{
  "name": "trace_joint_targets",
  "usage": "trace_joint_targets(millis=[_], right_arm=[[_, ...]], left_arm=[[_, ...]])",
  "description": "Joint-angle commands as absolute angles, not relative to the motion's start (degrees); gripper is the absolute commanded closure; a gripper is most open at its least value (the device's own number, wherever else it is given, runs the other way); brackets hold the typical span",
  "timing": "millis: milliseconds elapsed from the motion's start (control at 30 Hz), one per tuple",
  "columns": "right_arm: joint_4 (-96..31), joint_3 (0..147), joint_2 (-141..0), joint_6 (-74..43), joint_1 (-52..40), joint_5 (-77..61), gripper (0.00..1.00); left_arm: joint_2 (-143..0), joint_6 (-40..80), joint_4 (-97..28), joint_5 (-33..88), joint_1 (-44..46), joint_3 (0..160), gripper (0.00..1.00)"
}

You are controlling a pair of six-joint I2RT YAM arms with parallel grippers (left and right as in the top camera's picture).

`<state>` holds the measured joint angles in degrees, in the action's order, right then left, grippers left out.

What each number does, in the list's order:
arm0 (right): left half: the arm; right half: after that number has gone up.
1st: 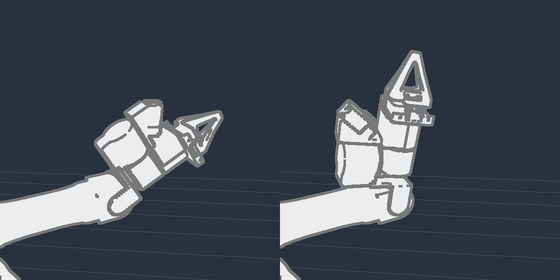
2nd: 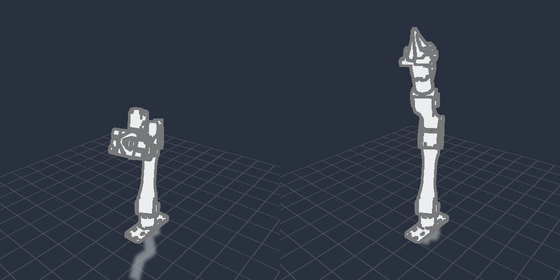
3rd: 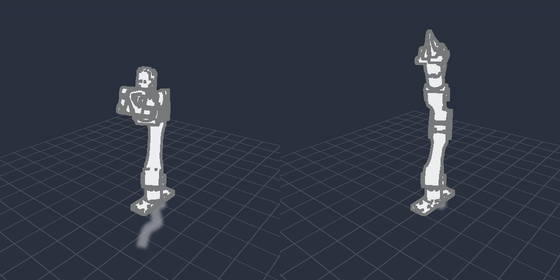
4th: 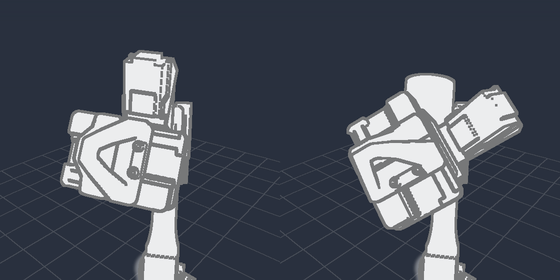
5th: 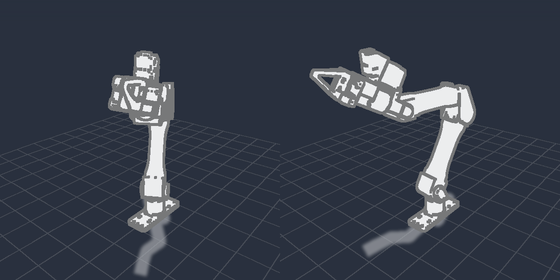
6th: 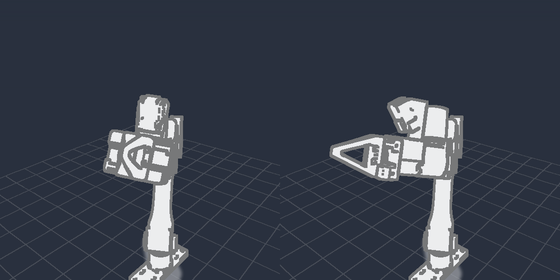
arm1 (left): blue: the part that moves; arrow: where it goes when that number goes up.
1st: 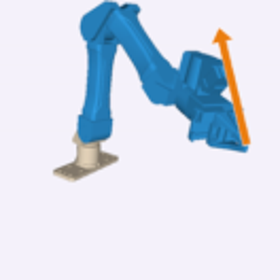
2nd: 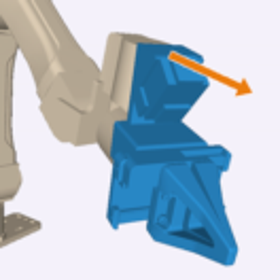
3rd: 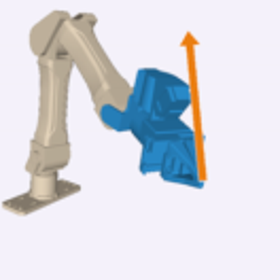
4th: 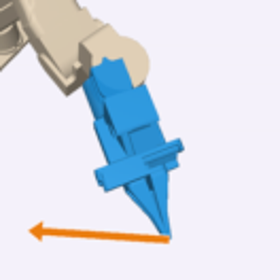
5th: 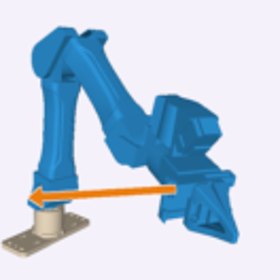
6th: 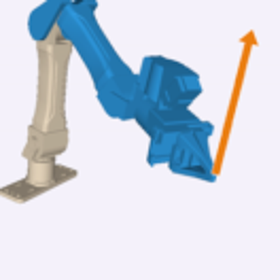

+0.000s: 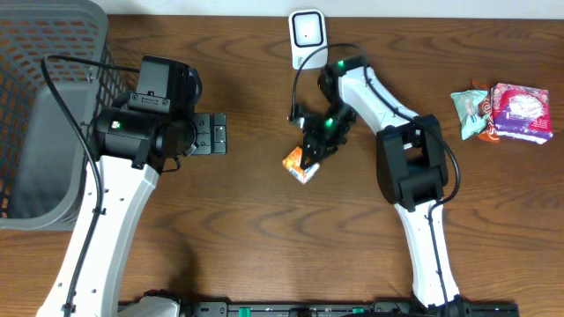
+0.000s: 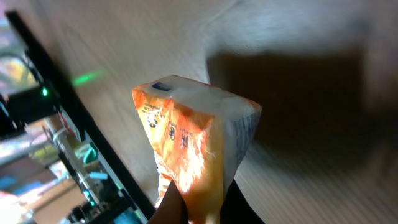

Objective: Scan the item barcode
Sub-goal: 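Raise the orange box up to the scanner face with the right gripper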

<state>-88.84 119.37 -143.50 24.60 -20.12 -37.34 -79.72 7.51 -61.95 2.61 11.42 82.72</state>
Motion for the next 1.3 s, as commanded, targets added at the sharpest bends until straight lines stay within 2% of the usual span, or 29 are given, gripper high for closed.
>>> trace_joint_targets(millis=[0,133,267,500,1067,1267], right_arm=[[-90.1,126.3,-143.6,19.3,-18.3,-35.6,0.99],[-89.8,135.0,-143.6,8.8,-17.6,-24.8,0.99],[-88.5,144.0,-143.6,-3.1,-18.2,-6.0,0.99],[-79.7,151.7,-143.6,-6.2,-20.2,12.4,0.99],[-49.9,148.8,-143.6,-6.7,-22.2,15.2,0.99],[-46.5,143.8,-143.6,-6.8,-22.6,15.1,0.99]], left_arm=[[-79.5,7.6,-62.2,2.1,11.5,82.6,0.02],[-79.5,7.6,-62.2,2.1,11.5,82.6,0.02],[-79.5,7.6,-62.2,2.1,11.5,82.6,0.02],[-79.5,7.6,-62.2,2.1,11.5,82.6,0.02],[-79.5,7.6,-62.2,2.1,11.5,82.6,0.02],[-79.5,7.6,-62.2,2.1,11.5,82.6,0.02]])
